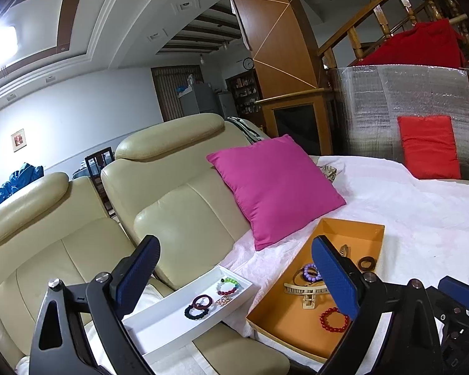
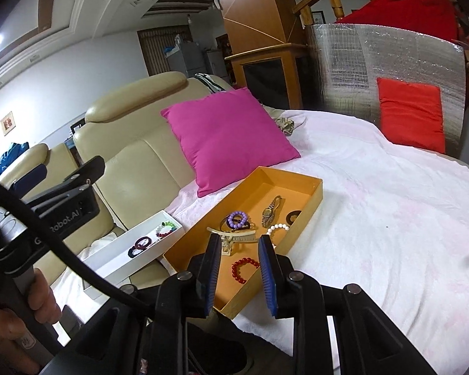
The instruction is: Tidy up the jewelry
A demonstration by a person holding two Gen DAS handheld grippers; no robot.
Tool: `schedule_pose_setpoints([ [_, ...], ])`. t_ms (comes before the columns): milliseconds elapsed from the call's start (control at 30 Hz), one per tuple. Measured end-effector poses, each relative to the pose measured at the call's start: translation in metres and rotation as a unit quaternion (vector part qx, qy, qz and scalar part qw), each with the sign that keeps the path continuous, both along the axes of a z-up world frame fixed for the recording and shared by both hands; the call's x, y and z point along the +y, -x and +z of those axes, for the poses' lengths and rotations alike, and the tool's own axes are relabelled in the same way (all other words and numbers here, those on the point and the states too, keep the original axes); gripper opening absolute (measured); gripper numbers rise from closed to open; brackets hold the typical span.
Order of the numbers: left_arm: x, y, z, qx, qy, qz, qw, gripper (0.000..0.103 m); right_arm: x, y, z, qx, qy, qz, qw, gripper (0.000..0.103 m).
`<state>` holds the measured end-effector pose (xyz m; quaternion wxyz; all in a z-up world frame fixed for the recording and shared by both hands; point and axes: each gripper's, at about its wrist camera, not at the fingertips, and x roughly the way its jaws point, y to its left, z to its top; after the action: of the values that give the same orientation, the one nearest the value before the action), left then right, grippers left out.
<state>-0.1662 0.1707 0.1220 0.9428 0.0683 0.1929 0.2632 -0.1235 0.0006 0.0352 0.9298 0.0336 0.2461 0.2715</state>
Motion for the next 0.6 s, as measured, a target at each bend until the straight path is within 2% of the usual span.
schedule_pose_setpoints([
  [600, 0.008, 0.014, 0.004, -0.011, 0.013, -0.005, 0.9998, 0.098, 0.011, 0.009, 0.008, -0.008, 0.011, -0.001, 1.0, 0.028],
])
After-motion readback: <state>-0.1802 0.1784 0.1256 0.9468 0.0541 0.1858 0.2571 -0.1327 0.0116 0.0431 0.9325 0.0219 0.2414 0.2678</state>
